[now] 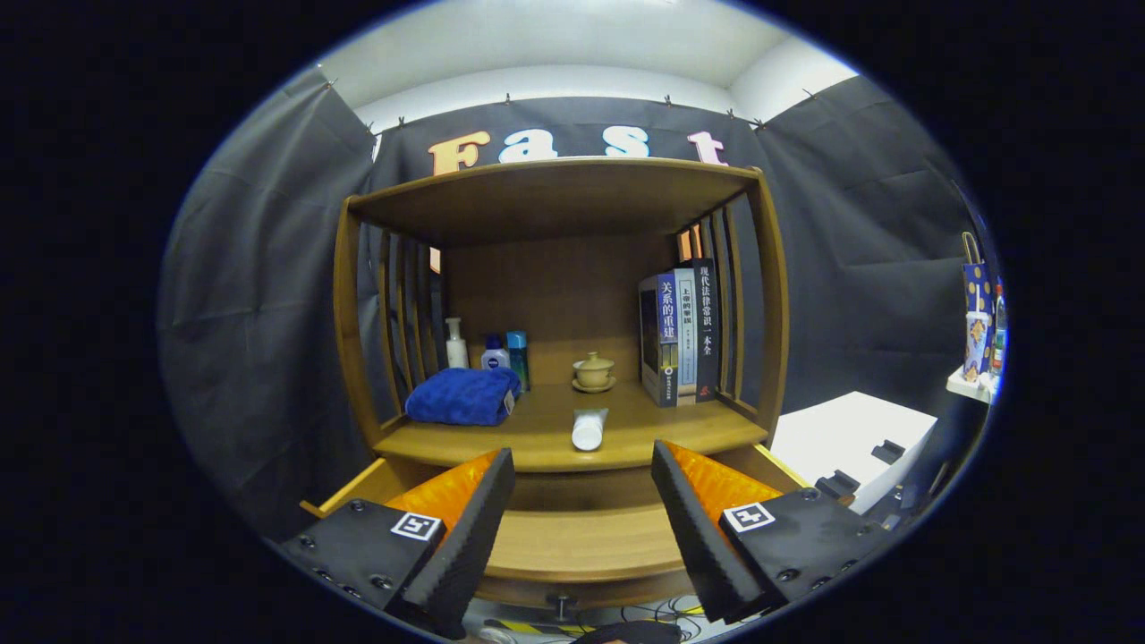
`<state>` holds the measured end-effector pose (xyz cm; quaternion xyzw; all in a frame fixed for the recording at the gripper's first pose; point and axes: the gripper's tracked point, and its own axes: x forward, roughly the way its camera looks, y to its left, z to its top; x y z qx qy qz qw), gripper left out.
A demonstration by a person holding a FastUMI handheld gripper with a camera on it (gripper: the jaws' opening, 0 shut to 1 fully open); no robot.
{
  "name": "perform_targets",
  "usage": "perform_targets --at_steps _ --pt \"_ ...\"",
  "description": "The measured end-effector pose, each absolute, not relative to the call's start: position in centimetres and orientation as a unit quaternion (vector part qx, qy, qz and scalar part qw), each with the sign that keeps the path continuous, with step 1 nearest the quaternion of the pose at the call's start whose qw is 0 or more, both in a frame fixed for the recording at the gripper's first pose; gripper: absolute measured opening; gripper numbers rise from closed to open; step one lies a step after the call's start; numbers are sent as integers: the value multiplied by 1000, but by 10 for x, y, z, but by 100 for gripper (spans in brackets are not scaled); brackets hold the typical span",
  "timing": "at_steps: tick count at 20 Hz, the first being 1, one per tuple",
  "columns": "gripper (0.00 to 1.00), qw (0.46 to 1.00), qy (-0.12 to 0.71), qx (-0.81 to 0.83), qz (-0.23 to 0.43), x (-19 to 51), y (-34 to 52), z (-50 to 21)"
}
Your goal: Pull open the drawer, take out the items inside it, and place them on the countertop above the cabinet.
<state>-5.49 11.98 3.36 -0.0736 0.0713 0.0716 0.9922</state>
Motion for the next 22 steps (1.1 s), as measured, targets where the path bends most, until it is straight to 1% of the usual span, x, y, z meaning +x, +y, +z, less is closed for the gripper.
perform_targets --at_steps 5,10,17,18,22 --pt "99 992 71 -80 60 -78 109 4" --pt "99 991 102 -70 58 -96 100 -40" --pt "99 985 141 -92 46 -92 86 -90" --pt "99 983 151 -90 54 -93 89 -97" --pt "99 982 151 -101 51 -91 87 -104"
